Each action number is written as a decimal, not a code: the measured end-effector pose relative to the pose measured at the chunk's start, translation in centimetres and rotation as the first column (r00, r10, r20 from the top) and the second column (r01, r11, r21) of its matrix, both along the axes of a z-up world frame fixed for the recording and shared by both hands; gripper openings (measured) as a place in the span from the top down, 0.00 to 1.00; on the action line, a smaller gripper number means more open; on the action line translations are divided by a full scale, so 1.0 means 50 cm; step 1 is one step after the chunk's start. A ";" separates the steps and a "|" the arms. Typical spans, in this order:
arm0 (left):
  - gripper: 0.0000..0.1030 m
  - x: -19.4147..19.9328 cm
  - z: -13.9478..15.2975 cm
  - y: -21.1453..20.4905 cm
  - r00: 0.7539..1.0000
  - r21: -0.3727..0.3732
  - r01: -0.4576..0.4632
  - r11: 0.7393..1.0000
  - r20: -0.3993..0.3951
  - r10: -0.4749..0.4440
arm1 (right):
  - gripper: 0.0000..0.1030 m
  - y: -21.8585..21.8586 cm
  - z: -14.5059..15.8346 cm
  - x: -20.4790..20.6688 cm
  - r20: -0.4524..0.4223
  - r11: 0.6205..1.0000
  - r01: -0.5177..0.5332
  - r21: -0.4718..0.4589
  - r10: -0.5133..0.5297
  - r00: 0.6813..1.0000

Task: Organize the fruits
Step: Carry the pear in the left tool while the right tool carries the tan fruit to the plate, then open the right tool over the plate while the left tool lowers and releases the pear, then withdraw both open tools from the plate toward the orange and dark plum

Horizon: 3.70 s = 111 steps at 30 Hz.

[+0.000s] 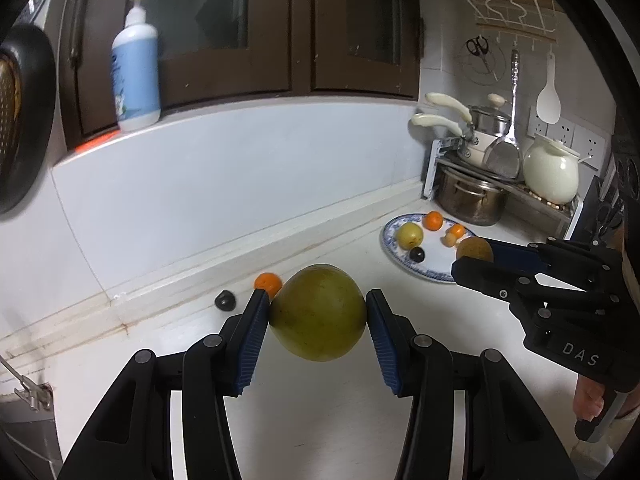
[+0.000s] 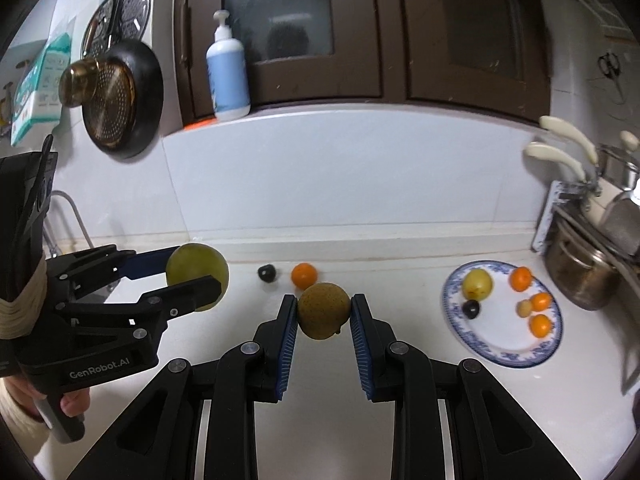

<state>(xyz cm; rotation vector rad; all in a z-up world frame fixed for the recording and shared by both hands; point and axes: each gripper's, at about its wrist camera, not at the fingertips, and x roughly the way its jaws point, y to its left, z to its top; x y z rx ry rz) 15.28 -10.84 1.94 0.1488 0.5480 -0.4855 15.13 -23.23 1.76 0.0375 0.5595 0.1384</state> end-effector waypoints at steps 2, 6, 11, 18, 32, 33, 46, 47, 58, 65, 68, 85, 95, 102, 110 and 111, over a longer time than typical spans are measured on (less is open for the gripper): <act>0.53 -0.007 0.006 -0.013 1.000 -0.002 0.004 1.000 0.008 -0.004 | 0.73 -0.013 0.005 -0.009 0.009 1.000 0.011 0.001 -0.011 1.000; 0.53 -0.017 0.020 -0.044 1.000 -0.010 0.011 1.000 0.018 -0.011 | 0.73 -0.045 0.013 -0.026 0.019 0.999 0.035 0.012 -0.035 0.999; 0.53 -0.019 0.031 -0.081 0.999 -0.018 0.024 1.000 0.030 -0.023 | 0.73 -0.084 0.021 -0.040 0.035 0.998 0.059 0.014 -0.060 0.998; 0.53 -0.007 0.034 -0.147 0.998 -0.023 0.051 0.998 0.027 -0.050 | 0.73 -0.142 0.032 -0.049 0.055 0.995 0.097 0.012 -0.097 0.994; 0.53 0.060 0.012 -0.308 0.993 -0.002 0.120 0.993 0.002 -0.120 | 0.73 -0.305 0.008 -0.018 0.030 0.980 0.197 0.027 -0.198 0.980; 0.53 0.070 0.005 -0.319 0.992 -0.003 0.126 0.992 -0.008 -0.126 | 0.73 -0.313 0.005 -0.014 0.026 0.979 0.203 0.025 -0.203 0.979; 0.53 0.151 -0.095 -0.446 0.975 0.012 0.208 0.978 -0.083 -0.207 | 0.73 -0.430 -0.074 0.061 -0.061 0.972 0.232 0.048 -0.229 0.972; 0.53 0.159 -0.105 -0.454 0.972 0.010 0.217 0.976 -0.095 -0.216 | 0.73 -0.435 -0.082 0.066 -0.069 0.971 0.232 0.054 -0.229 0.971; 0.53 0.202 -0.185 -0.502 0.956 0.022 0.245 0.969 -0.170 -0.237 | 0.73 -0.471 -0.182 0.123 -0.189 0.968 0.234 0.088 -0.215 0.958; 0.53 0.214 -0.212 -0.524 0.951 0.039 0.252 0.967 -0.193 -0.240 | 0.73 -0.490 -0.224 0.139 -0.238 0.964 0.250 0.095 -0.222 0.946; 0.53 0.219 -0.218 -0.533 0.952 0.052 0.250 0.967 -0.197 -0.236 | 0.73 -0.497 -0.232 0.145 -0.248 0.962 0.253 0.105 -0.222 0.943; 0.44 0.173 -0.161 -0.489 0.979 0.080 0.186 0.979 -0.100 -0.178 | 0.59 -0.500 -0.184 0.111 -0.186 0.945 0.317 0.080 -0.299 0.936; 0.40 0.097 -0.095 -0.399 0.992 0.028 0.113 0.993 -0.063 -0.111 | 0.59 -0.437 -0.098 0.029 -0.082 0.948 0.313 0.059 -0.308 0.948; 0.40 0.029 -0.054 -0.320 0.999 0.001 0.044 0.999 -0.024 -0.044 | 0.55 -0.363 -0.063 -0.015 -0.040 0.961 0.266 0.072 -0.263 0.964; 0.37 -0.035 -0.005 -0.211 0.996 -0.003 -0.079 0.997 0.035 0.079 | 0.55 -0.267 -0.029 -0.040 -0.004 0.975 0.212 0.065 -0.212 0.977; 0.36 -0.043 0.000 -0.198 0.995 -0.004 -0.088 0.996 0.041 0.088 | 0.55 -0.253 -0.024 -0.043 0.001 0.977 0.204 0.063 -0.204 0.979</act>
